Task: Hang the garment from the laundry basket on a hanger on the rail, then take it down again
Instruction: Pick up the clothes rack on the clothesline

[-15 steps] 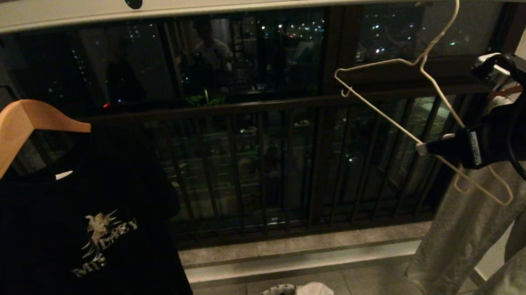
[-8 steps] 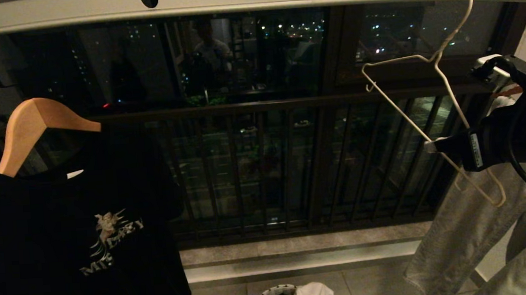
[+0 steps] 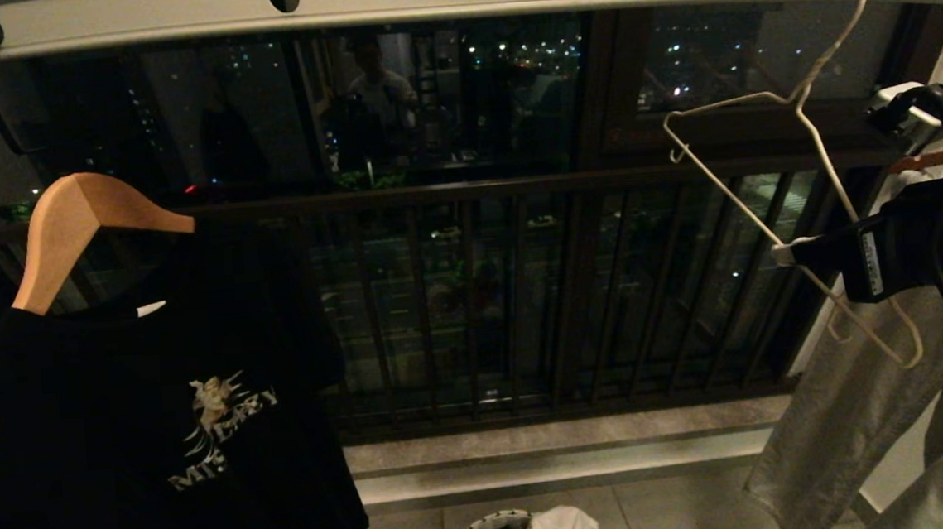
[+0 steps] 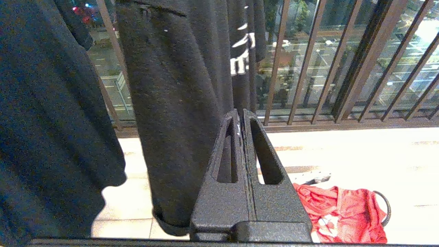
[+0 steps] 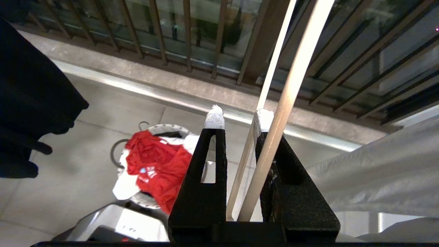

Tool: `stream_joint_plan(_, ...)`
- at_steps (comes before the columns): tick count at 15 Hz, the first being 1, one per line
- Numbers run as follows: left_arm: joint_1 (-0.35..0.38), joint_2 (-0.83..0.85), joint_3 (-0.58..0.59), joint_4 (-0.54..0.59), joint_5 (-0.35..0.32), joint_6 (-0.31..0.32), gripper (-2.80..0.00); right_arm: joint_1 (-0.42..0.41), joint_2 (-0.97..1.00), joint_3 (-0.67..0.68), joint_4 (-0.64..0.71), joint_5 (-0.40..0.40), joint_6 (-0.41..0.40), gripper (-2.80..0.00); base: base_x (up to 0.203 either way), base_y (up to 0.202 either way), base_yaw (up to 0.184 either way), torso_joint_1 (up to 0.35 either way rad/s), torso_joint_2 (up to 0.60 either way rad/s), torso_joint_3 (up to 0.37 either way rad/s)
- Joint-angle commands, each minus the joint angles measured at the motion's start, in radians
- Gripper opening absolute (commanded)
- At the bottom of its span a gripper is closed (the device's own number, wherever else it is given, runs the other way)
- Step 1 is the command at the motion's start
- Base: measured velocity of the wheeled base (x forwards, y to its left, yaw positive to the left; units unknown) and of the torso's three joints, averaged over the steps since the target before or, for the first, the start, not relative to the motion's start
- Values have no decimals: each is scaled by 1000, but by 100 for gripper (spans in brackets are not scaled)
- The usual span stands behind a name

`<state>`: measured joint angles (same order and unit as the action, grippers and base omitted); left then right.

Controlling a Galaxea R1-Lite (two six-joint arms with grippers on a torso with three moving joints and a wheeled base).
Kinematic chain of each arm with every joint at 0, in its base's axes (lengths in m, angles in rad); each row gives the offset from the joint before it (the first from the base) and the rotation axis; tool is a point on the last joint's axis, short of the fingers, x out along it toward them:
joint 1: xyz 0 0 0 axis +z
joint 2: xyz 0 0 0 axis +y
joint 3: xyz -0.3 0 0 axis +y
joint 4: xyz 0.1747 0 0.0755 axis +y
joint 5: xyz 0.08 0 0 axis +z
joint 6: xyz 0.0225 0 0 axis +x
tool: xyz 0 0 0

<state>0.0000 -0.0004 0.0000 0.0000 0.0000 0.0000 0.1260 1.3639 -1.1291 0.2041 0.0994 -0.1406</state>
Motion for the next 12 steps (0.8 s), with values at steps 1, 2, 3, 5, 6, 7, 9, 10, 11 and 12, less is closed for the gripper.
stream_joint_plan(1, 0, -1, 0, 0, 0, 0, -280, 0, -22, 2, 1, 0, -10, -280, 0, 0, 0, 0, 0, 0)
stream_joint_plan(2, 0, 0, 0, 0, 0, 0, -280, 0, -31, 0, 1, -1, -11, -280, 0, 0, 0, 0, 0, 0)
stream_joint_plan(3, 0, -1, 0, 0, 0, 0, -280, 1, -39, 2, 3, -1, -11, -280, 0, 0, 0, 0, 0, 0)
stream_joint_plan(5, 0, -1, 0, 0, 0, 0, -280, 1, -55, 10, 3, -1, -11, -280, 0, 0, 0, 0, 0, 0)
stream_joint_plan(6, 0, -1, 0, 0, 0, 0, -280, 1, -65, 18, 3, -1, -12, -280, 0, 0, 0, 0, 0, 0)
stream_joint_plan(7, 0, -1, 0, 0, 0, 0, -280, 1, -77, 31, 3, -1, -12, -280, 0, 0, 0, 0, 0, 0)
stream_joint_plan(9, 0, -1, 0, 0, 0, 0, -280, 1, -103, 47, 3, -1, -11, -280, 0, 0, 0, 0, 0, 0)
stream_joint_plan(10, 0, -1, 0, 0, 0, 0, -280, 1, -119, 59, 2, -1, -11, -280, 0, 0, 0, 0, 0, 0)
stream_joint_plan(11, 0, 0, 0, 0, 0, 0, -280, 1, -134, 72, 1, -1, -11, -280, 0, 0, 0, 0, 0, 0)
stream_joint_plan(12, 0, -1, 0, 0, 0, 0, -280, 1, -149, 83, 1, -1, -11, -280, 0, 0, 0, 0, 0, 0)
